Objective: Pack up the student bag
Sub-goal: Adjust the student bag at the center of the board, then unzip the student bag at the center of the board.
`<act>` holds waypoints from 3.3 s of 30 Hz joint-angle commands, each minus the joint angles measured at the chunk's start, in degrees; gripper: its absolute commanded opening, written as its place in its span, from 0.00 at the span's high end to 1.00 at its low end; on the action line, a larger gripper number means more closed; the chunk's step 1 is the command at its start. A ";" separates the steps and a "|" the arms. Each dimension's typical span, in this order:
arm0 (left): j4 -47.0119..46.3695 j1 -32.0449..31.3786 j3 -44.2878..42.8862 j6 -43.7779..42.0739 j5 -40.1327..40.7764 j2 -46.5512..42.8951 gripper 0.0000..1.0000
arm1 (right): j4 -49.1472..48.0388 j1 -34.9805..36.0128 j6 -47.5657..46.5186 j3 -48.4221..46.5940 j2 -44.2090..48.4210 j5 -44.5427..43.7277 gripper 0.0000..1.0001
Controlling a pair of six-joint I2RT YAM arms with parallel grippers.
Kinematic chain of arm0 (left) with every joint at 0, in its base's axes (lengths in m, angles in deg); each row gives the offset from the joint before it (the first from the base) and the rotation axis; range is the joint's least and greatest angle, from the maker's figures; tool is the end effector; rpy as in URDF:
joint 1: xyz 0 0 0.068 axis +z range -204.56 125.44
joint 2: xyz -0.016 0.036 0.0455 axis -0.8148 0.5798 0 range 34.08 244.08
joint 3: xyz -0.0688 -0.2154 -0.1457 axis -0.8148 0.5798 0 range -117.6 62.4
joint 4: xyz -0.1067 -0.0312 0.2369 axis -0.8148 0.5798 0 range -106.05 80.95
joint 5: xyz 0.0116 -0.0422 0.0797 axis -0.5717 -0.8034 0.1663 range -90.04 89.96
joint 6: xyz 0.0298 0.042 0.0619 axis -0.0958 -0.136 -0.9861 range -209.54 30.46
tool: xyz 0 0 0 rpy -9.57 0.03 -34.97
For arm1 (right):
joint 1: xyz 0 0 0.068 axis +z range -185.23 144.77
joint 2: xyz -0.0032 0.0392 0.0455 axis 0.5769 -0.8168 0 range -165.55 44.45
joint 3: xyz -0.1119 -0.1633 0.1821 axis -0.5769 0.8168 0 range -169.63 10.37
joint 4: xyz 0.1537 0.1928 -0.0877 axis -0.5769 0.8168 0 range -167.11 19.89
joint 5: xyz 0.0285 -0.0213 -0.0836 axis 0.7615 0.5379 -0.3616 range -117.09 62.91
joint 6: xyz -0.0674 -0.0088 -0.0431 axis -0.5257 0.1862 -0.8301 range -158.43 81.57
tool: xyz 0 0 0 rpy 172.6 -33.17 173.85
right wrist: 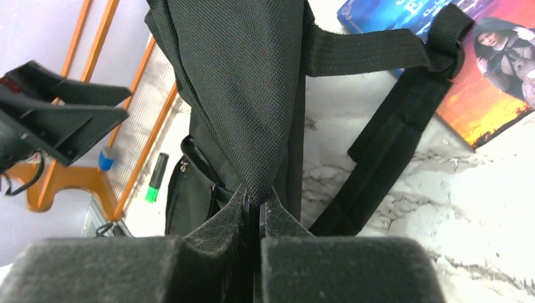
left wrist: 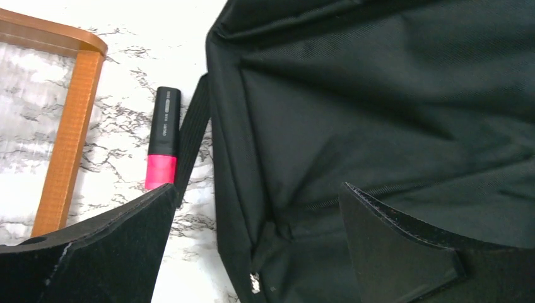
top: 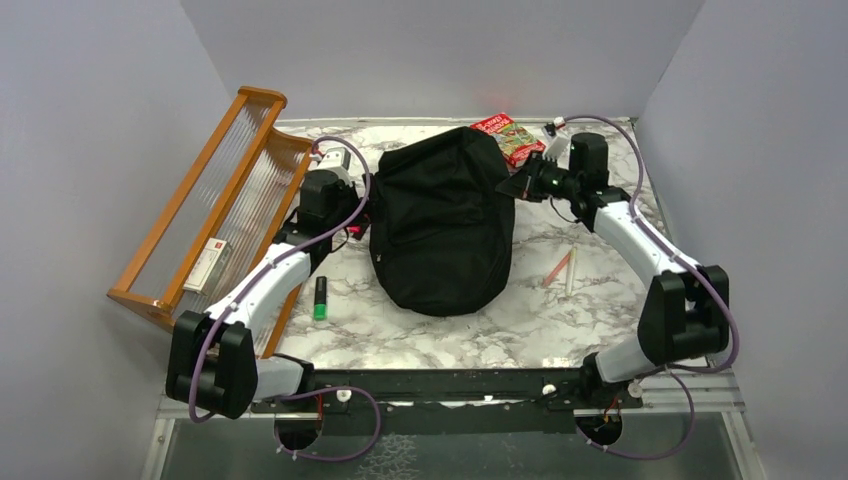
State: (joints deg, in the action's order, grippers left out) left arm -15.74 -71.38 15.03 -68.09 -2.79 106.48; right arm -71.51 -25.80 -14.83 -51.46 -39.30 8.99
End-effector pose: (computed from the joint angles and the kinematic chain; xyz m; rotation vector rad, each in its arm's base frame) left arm 0.3042 -0.0954 0.2506 -0.0516 2.0439 -0.4704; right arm 0.3455 0.0990 0.2760 -0.1497 2.0936 0.9979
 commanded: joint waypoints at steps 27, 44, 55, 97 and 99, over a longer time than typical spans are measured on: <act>11.55 4.57 -5.00 4.77 4.08 5.10 0.07 | -2.19 3.05 3.05 1.07 2.13 -19.40 0.46; 2.58 8.69 -7.44 11.68 -7.73 20.36 0.14 | -11.25 25.06 17.23 5.88 -3.33 -20.14 0.43; 1.88 5.76 -13.19 10.57 -9.41 27.83 0.29 | -12.96 25.48 16.69 8.58 -4.06 -18.93 0.43; -25.07 3.20 -3.38 11.21 -40.32 14.96 1.00 | -35.81 29.95 36.69 13.07 -9.77 -16.17 0.47; -25.63 3.20 -3.10 11.39 -40.49 14.57 1.00 | -36.10 30.03 37.02 12.86 -9.85 -16.44 0.47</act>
State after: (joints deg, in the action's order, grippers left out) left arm -34.77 -67.82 11.36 -57.77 -38.87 123.90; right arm -103.64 3.60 20.14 -37.69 -48.37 -6.66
